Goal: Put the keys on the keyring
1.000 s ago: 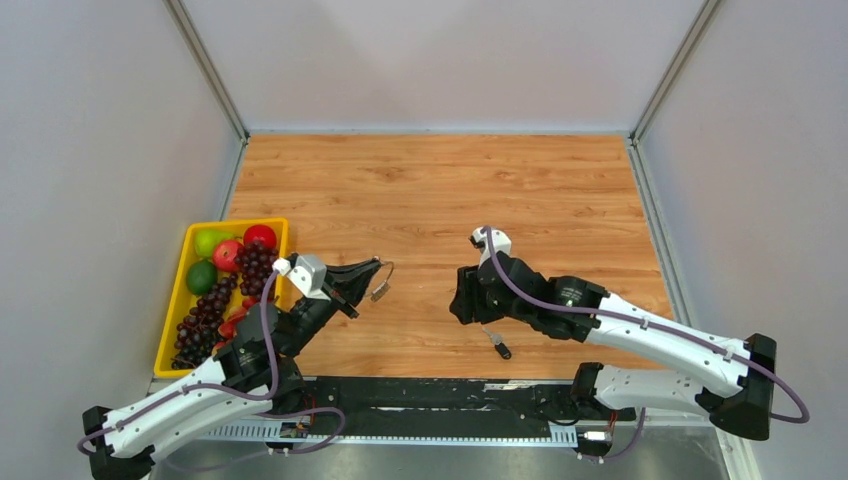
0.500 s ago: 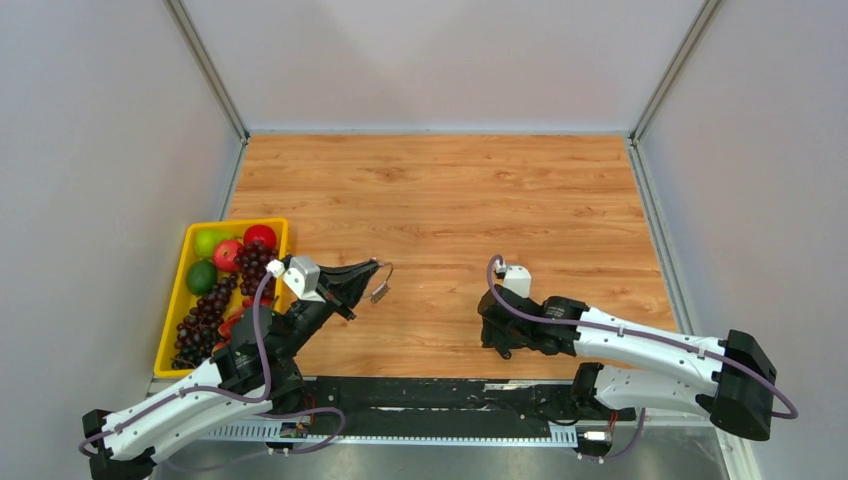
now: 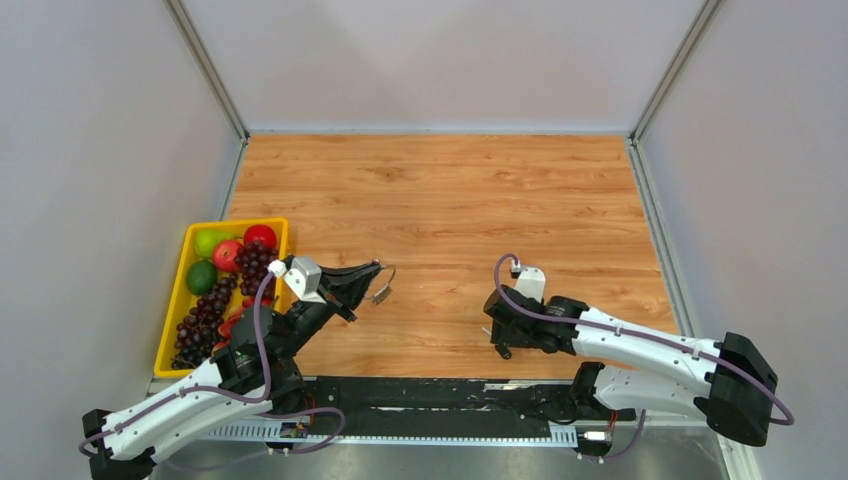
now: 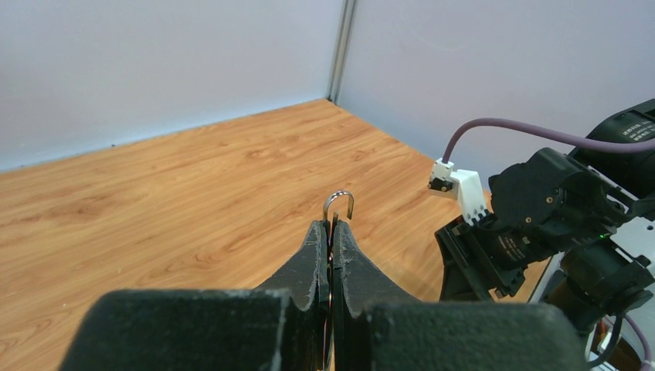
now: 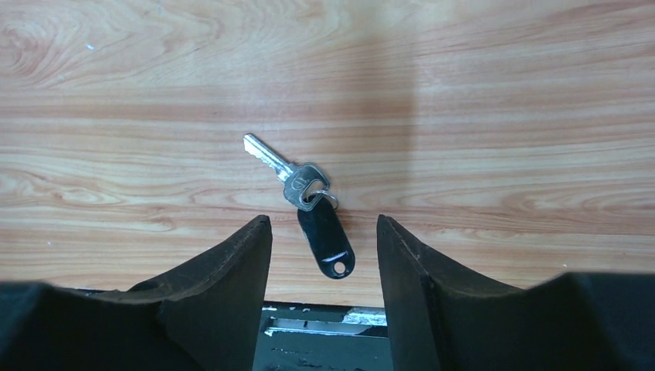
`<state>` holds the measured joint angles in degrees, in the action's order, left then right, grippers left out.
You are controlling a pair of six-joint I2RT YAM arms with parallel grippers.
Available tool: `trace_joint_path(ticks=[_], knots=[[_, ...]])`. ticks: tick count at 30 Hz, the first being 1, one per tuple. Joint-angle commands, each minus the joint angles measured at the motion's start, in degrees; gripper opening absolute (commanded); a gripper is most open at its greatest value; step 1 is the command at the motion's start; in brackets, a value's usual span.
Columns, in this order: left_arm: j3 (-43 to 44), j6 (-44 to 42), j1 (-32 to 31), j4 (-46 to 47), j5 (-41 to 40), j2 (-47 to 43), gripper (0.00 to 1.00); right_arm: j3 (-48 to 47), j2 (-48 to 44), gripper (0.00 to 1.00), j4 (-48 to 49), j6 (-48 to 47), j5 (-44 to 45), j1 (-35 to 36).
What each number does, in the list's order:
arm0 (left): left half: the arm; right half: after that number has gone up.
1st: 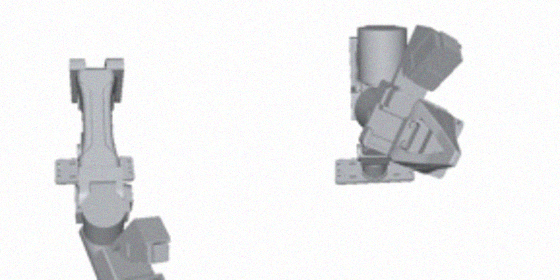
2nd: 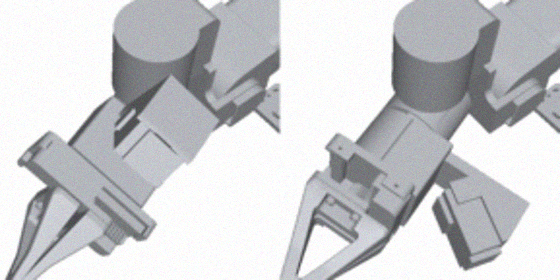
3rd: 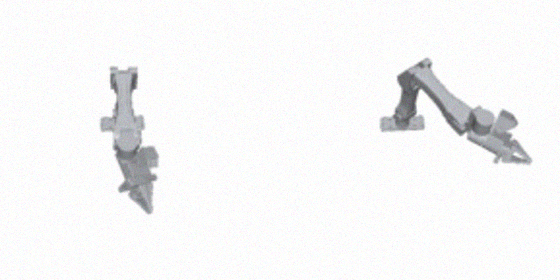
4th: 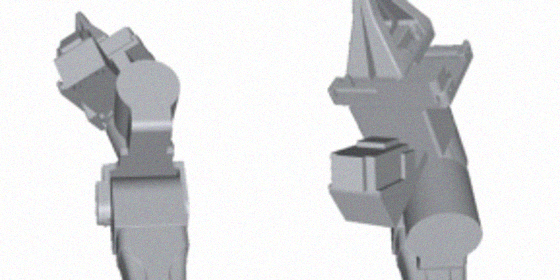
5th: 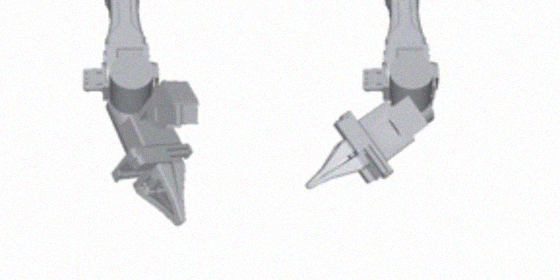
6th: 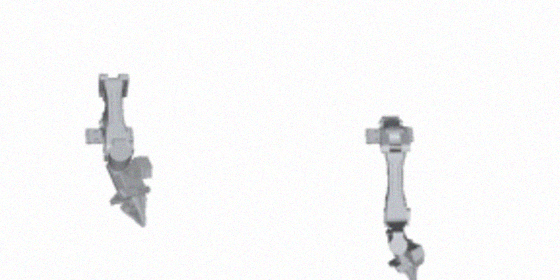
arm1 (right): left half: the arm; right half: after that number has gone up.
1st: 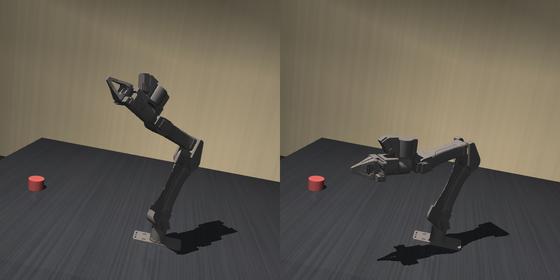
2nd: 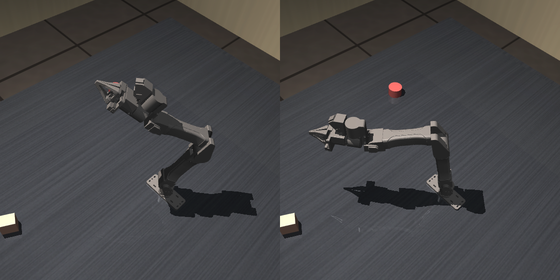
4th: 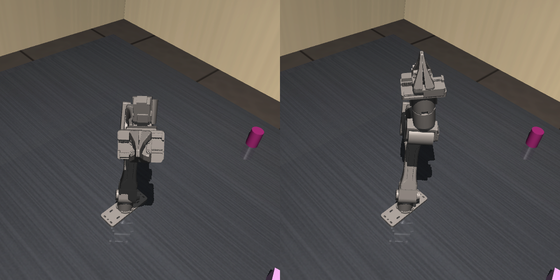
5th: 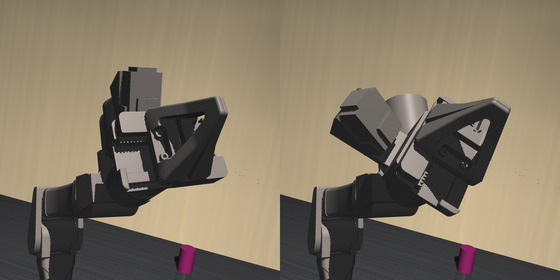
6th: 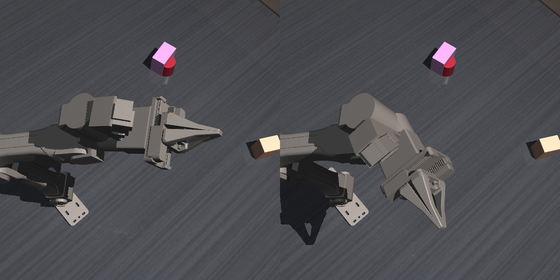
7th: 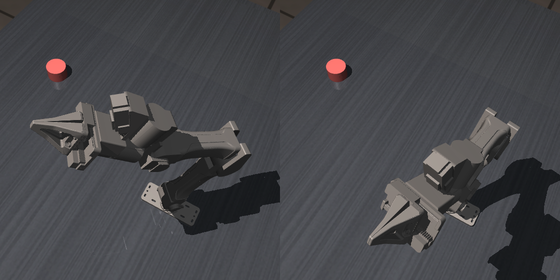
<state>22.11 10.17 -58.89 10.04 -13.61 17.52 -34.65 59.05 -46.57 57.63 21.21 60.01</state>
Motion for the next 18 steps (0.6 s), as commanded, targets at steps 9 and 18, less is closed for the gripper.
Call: trace_joint_path(ticks=[9,18], knots=[[1.0,1.0,-0.2,2.4,1.2,0.4,0.00,3.1,3.3,0.57,10.0,-3.5,-4.0,-3.4],[1.3,0.9,-0.2,2.6,1.8,1.4,0.00,4.7,5.6,0.52,13.5,-5.6,-8.5,-3.7]])
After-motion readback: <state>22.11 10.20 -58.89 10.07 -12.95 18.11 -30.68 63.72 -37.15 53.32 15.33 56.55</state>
